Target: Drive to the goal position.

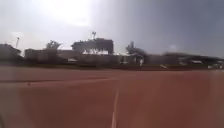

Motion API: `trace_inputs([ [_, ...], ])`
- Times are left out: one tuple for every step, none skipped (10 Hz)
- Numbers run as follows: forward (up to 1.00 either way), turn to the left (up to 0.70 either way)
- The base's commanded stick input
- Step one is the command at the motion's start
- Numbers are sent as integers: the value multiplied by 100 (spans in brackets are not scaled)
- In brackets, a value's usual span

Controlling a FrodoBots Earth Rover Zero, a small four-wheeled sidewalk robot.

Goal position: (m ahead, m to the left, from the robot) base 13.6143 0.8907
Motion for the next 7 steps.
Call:
trace_inputs([
  [70,0],
  [70,0],
  [70,0],
  [70,0],
  [70,0],
  [70,0],
  [70,0],
])
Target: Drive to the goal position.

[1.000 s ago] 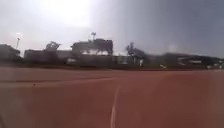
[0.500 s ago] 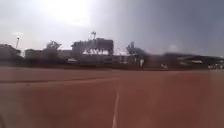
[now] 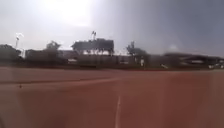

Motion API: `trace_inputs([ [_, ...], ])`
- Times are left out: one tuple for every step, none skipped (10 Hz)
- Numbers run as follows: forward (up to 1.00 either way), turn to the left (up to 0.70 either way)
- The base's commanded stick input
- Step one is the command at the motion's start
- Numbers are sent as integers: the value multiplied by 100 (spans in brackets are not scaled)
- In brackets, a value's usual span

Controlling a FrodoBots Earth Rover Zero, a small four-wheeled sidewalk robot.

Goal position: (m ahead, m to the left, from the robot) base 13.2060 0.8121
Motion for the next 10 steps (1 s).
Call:
trace_inputs([
  [70,0],
  [70,0],
  [70,0],
  [70,0],
  [70,0],
  [70,0],
  [70,0],
  [70,0],
  [70,0],
  [70,0],
])
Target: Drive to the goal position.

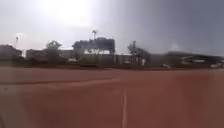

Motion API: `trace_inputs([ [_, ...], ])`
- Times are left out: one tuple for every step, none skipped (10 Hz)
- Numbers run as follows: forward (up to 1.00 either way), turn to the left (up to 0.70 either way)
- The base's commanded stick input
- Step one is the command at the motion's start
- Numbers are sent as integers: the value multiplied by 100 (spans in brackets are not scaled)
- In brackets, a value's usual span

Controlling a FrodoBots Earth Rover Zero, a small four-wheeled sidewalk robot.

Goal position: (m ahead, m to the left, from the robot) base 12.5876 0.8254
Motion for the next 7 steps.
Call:
trace_inputs([
  [70,0],
  [70,0],
  [70,0],
  [70,0],
  [70,0],
  [70,0],
  [70,0],
])
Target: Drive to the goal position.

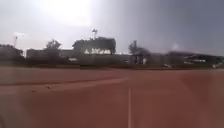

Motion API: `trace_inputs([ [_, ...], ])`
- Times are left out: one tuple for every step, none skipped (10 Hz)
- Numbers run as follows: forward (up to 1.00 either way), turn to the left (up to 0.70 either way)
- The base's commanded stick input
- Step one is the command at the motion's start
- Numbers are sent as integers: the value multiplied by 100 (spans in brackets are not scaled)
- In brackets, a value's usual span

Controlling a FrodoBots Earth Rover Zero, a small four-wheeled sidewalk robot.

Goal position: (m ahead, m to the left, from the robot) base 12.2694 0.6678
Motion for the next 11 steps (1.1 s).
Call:
trace_inputs([
  [70,0],
  [70,0],
  [70,0],
  [70,0],
  [70,0],
  [70,0],
  [70,0],
  [70,0],
  [70,0],
  [70,0],
  [70,0],
])
